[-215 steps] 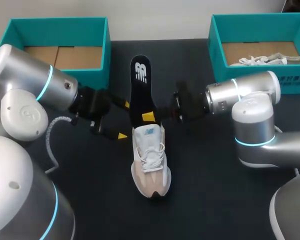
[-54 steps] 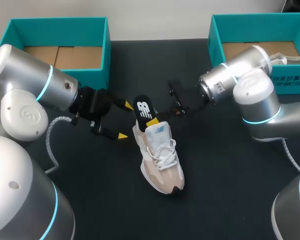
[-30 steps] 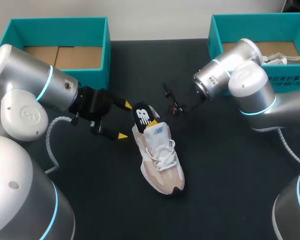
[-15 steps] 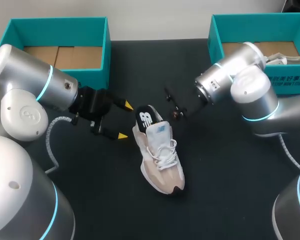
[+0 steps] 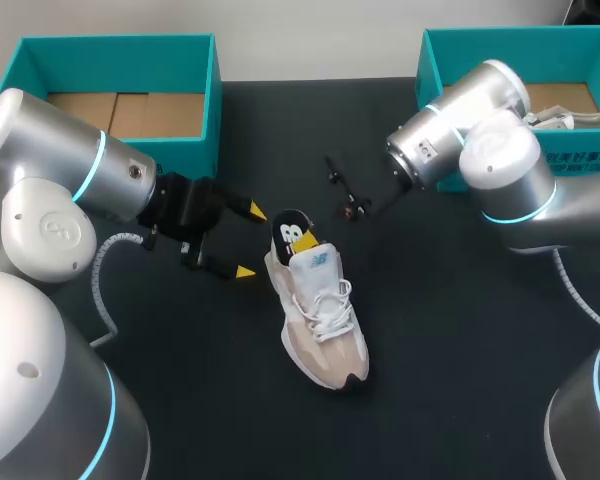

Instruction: Take the shoe out of the shoebox, open the shoe tongue, remove and reinsert the insole, then place the shoe into the shoebox

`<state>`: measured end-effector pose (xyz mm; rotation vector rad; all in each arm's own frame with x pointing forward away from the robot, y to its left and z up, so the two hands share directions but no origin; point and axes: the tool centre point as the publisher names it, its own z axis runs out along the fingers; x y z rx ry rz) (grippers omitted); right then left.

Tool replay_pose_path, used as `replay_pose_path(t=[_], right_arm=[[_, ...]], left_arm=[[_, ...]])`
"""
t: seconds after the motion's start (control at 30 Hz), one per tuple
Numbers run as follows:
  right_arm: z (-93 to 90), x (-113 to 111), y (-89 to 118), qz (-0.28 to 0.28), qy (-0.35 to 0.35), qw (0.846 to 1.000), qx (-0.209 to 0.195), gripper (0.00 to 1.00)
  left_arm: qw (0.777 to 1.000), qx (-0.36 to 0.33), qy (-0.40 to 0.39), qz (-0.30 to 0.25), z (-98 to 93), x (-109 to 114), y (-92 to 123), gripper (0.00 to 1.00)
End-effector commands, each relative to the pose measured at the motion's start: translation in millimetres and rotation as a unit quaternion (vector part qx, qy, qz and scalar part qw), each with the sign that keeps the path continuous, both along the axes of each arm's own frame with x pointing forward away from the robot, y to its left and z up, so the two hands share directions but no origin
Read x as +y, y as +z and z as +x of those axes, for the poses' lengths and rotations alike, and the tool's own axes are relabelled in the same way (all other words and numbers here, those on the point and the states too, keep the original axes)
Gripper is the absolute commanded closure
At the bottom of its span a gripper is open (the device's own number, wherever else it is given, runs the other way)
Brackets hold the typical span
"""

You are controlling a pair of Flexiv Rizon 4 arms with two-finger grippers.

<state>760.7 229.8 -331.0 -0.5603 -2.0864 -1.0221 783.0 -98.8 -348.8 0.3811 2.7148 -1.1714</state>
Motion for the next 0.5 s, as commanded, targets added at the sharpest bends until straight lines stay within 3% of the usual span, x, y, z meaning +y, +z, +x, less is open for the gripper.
replay_pose_path(t=[0.03, 0.3, 0.5], right_arm=[[5.0, 6, -10, -0.008, 0.012, 1.0, 0.018, 1.0], [-21.9, 4, -19, -0.021, 0.001, 0.999, 0.049, 1.0], [-24.2, 2, -17, -0.031, -0.005, 0.998, 0.048, 1.0]], left_arm=[[1.0, 0.0, 0.0, 0.002, -0.6, 0, 0, 0.0], [1.0, 0.0, 0.0, 0.002, -0.6, 0, 0, 0.0], [1.0, 0.0, 0.0, 0.002, -0.6, 0, 0, 0.0]])
